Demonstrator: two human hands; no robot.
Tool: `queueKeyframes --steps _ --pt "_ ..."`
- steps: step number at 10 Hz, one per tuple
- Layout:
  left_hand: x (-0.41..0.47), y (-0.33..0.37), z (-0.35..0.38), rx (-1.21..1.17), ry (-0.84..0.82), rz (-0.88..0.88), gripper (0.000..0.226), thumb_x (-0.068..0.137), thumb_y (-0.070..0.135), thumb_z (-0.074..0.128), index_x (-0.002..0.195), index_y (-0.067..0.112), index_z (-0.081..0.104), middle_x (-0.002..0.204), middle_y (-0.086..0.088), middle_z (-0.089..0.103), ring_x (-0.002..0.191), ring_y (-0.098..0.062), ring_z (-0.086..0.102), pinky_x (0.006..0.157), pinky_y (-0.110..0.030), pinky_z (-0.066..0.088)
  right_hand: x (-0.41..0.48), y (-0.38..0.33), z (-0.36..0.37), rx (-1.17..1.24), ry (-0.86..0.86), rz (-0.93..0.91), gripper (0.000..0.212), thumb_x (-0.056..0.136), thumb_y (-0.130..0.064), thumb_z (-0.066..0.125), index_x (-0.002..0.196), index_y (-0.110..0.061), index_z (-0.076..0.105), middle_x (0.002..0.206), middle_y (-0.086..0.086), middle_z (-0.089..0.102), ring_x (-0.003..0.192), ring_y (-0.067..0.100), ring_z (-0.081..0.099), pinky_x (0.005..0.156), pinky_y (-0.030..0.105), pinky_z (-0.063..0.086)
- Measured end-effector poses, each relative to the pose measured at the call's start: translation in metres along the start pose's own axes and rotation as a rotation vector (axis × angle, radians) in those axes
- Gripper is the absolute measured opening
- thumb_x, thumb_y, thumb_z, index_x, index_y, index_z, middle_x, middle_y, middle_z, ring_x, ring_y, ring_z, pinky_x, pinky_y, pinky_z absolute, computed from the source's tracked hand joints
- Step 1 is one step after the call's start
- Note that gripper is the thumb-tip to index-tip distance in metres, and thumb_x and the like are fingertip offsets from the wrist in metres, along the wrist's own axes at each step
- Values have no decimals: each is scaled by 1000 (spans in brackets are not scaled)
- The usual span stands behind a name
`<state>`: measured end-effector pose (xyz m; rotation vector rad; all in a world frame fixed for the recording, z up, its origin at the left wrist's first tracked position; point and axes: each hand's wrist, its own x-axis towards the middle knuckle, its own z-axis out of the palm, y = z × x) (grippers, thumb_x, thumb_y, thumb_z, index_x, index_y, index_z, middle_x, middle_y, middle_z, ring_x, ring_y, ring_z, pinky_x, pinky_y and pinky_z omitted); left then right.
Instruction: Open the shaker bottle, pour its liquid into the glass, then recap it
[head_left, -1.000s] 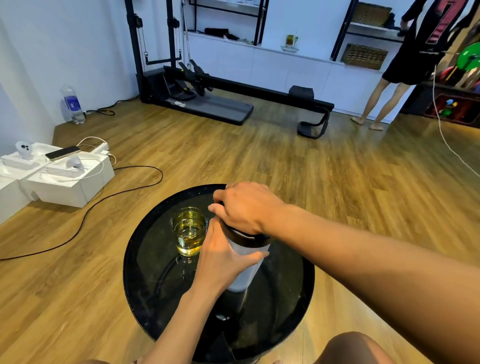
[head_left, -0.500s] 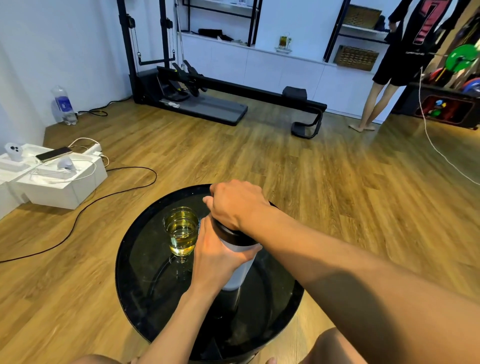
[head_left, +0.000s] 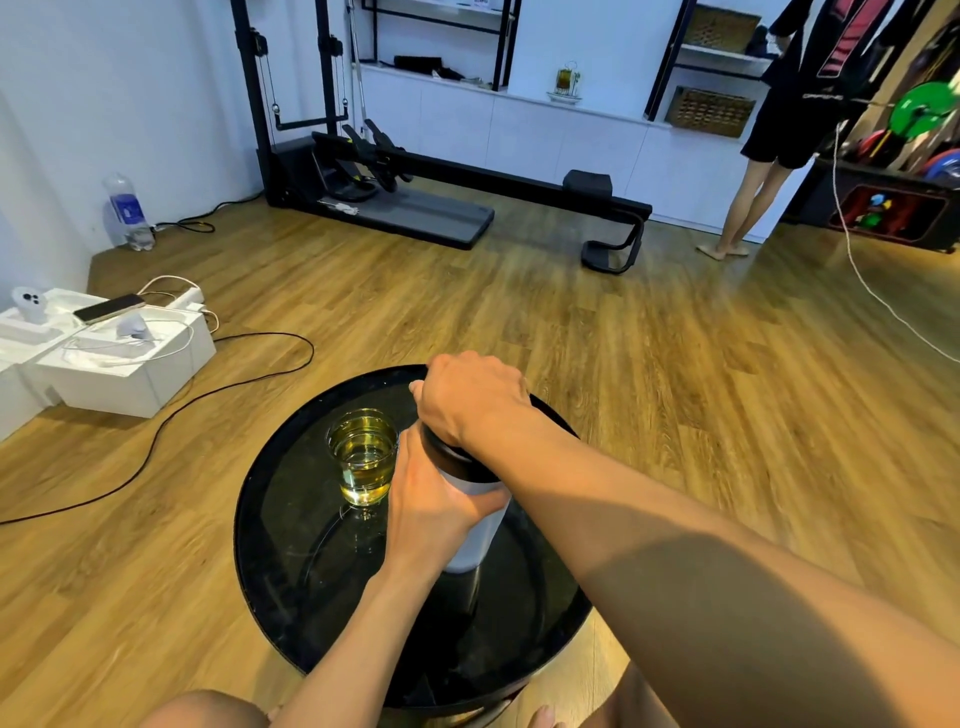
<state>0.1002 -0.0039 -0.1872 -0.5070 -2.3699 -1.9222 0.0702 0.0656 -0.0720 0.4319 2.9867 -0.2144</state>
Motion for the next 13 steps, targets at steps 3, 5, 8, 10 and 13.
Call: queueKeyframes --steps 3,5,8,10,13 --pt "-6 16 -2 -10 11 -28 96 46 62 57 125 7 50 117 -9 55 107 -21 55 82 -27 39 -1 -7 -3 36 -3 126 42 103 -28 38 138 -10 50 138 17 53 126 46 47 99 69 38" --pt "-7 21 -6 57 -46 -47 96 53 53 73 133 11 42 122 1 48 116 -16 49 85 -19 33 -4 -9 -5 52 -11 157 42 103 -29 38 140 -11 49 140 17 52 128 45 46 99 71 36" --pt "-12 39 -7 28 -64 -80 110 43 64 51 137 9 39 119 8 38 111 -5 39 87 -16 28 -2 -10 -6 79 -31 196 42 102 -28 42 139 -10 51 139 18 53 127 45 46 100 70 37" --pt "-11 35 -13 108 -150 -124 87 48 63 62 123 22 45 113 6 55 104 -10 57 77 -20 40 -11 -3 -5 142 45 134 52 98 -52 43 126 -11 59 131 15 61 122 40 53 103 61 38" --pt "37 66 -91 170 -129 -144 19 90 10 67 108 8 67 89 -11 65 73 -21 60 68 -33 52 -59 12 -69 958 282 -351 57 99 -57 39 78 -13 69 75 1 69 70 14 64 69 31 52"
